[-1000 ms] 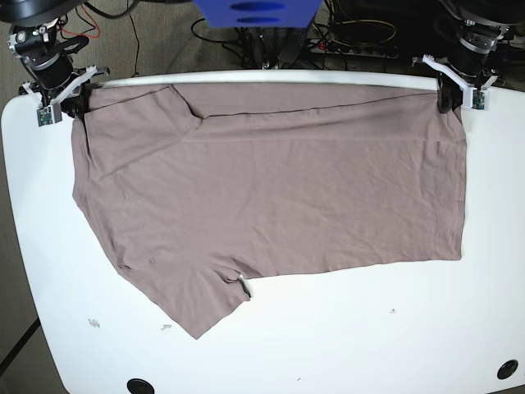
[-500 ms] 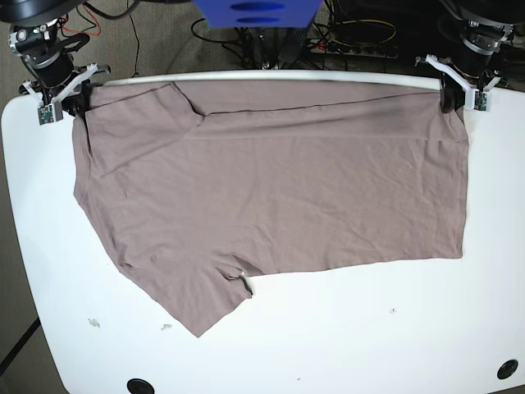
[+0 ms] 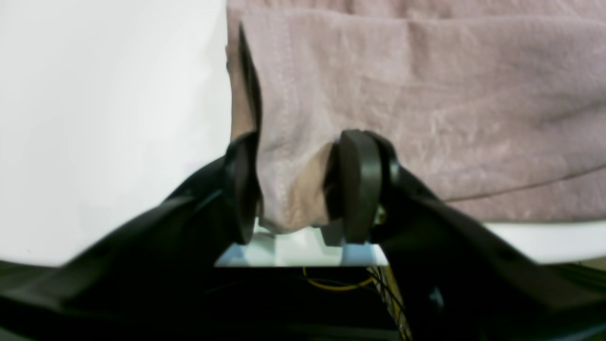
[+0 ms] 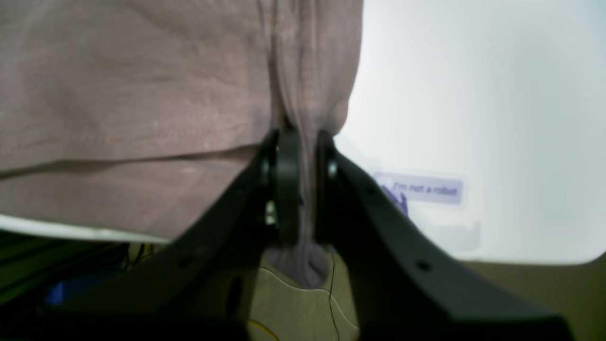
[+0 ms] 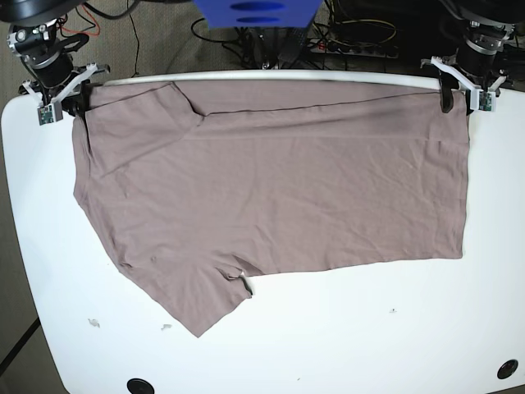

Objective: Fold the T-shirt properly
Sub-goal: 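Pull the shirt edge taut with both grippers at the table edge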

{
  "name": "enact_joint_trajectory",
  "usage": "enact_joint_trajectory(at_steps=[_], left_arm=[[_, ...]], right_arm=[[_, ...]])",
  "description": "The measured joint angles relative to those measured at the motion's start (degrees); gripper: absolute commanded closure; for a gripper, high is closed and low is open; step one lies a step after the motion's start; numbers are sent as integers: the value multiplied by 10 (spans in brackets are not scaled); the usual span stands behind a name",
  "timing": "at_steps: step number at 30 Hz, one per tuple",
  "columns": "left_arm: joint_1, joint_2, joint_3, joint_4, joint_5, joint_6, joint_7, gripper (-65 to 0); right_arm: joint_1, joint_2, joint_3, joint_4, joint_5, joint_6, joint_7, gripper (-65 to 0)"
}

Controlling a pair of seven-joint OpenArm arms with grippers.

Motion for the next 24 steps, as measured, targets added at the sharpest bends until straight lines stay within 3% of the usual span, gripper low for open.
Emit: enact_joint_trajectory(at_steps=[4, 12, 16, 24], left_arm=[[-4, 1, -4, 2, 1, -3, 5, -255], [-26, 3, -26, 11, 9, -7, 43, -274], [-29, 3, -30, 14, 11, -3, 51, -250], [-23, 2, -28, 27, 21, -2, 58, -117]], right_arm=[[1, 0, 0, 4, 0, 0, -5, -34], [1, -4, 1, 35, -10, 0, -37, -136], [-1, -8, 1, 53, -14, 0, -54, -112], [-8, -16, 0, 90, -27, 7, -74, -38]])
